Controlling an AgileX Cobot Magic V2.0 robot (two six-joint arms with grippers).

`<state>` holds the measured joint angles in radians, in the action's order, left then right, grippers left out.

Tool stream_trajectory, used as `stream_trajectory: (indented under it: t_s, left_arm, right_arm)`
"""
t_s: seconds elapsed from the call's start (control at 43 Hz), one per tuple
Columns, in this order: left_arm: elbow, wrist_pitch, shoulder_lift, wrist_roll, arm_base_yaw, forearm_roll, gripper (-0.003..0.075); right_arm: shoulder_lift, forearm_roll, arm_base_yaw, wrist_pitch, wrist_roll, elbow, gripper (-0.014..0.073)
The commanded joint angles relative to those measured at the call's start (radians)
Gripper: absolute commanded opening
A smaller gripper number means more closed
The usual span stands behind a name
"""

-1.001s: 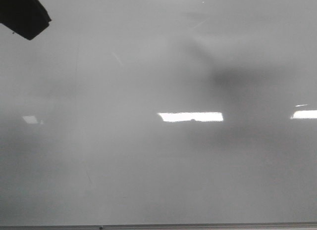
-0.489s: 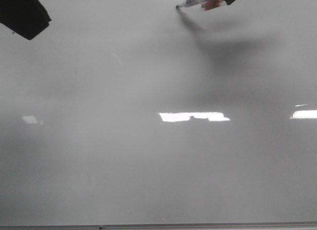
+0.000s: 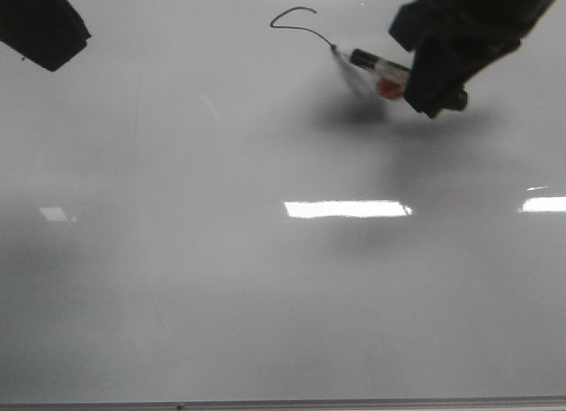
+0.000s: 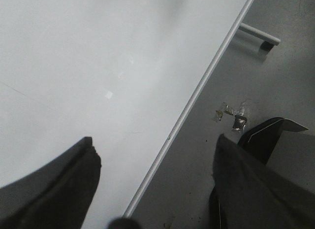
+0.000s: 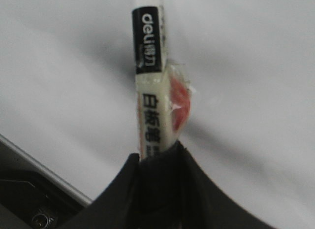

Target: Write number 8 on whiteboard

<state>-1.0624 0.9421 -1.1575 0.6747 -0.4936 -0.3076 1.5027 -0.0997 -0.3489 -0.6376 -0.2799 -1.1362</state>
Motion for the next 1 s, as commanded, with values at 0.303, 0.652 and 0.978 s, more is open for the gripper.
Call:
stream_trajectory:
  t_s: [0.303,0.652,0.978]
  left_arm:
    - [-0.026,-0.053,0.016,-0.010,0.000,-0.029,0.0480]
    - [-0.026,-0.053,0.016,-0.010,0.000,-0.029,0.0480]
    - [-0.026,-0.060,0.016,-0.010,0.000,-0.033,0.0480]
  right_arm:
    - [0.054,-0.016,-0.105,0.095,0.021,-0.032,-0.0059]
    - [0.059,-0.014,-0.031,-0.043,0.022,-0.243,-0.0059]
    - [-0.149,-0.056,-0.071,-0.114,-0.034,-0.156,-0.0059]
